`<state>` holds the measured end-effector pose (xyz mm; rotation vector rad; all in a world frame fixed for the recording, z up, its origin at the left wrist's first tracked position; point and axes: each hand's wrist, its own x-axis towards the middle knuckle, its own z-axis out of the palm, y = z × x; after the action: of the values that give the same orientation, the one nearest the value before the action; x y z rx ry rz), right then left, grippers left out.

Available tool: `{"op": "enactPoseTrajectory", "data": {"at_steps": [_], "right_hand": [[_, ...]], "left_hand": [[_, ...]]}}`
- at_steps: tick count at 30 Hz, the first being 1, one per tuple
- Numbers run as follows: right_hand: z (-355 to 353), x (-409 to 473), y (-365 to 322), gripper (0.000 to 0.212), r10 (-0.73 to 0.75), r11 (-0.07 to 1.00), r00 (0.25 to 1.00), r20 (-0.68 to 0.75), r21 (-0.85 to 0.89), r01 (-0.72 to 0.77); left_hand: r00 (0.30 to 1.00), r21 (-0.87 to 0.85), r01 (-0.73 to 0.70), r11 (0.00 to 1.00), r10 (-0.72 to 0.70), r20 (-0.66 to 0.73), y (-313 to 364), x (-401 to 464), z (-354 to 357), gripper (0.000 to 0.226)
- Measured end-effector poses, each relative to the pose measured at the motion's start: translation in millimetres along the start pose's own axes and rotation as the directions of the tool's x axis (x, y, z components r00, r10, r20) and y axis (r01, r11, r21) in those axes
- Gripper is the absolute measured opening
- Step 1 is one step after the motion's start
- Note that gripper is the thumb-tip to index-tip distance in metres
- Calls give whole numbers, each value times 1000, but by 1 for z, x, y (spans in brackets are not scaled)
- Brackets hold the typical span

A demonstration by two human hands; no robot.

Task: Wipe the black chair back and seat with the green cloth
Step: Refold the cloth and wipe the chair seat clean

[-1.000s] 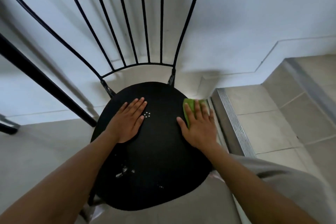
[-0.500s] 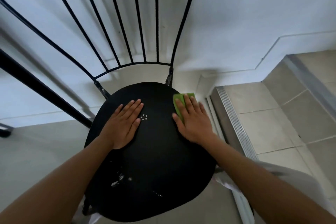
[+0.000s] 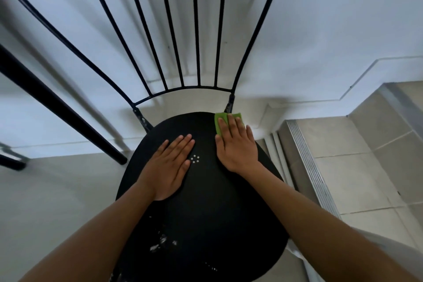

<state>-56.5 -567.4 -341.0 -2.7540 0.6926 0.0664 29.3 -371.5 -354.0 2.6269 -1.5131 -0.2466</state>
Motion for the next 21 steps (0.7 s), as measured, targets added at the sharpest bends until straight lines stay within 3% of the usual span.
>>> {"op": "enactPoseTrajectory", "data": {"at_steps": [7,13,18,21], "right_hand": [[-9,69,-23,59,291,945,952,99,123,-302],[-6,30,-22,60,279,957,959,50,61,-282],[-14,74,-16,66,394,906,911,119,116,-407],[-9,64,-14,63,317,942,944,95,84,-325]], "left_hand": [[999,-9,-14,1000,14,-32,0,-1,0,73],[999,-17,-17,1000,17,-30,0,-2,-2,71],[1000,-31,-14,999,14,-26,1,-1,-3,72],[1000,-28,-14,1000,14,-19,0,-1,-3,71]]}}
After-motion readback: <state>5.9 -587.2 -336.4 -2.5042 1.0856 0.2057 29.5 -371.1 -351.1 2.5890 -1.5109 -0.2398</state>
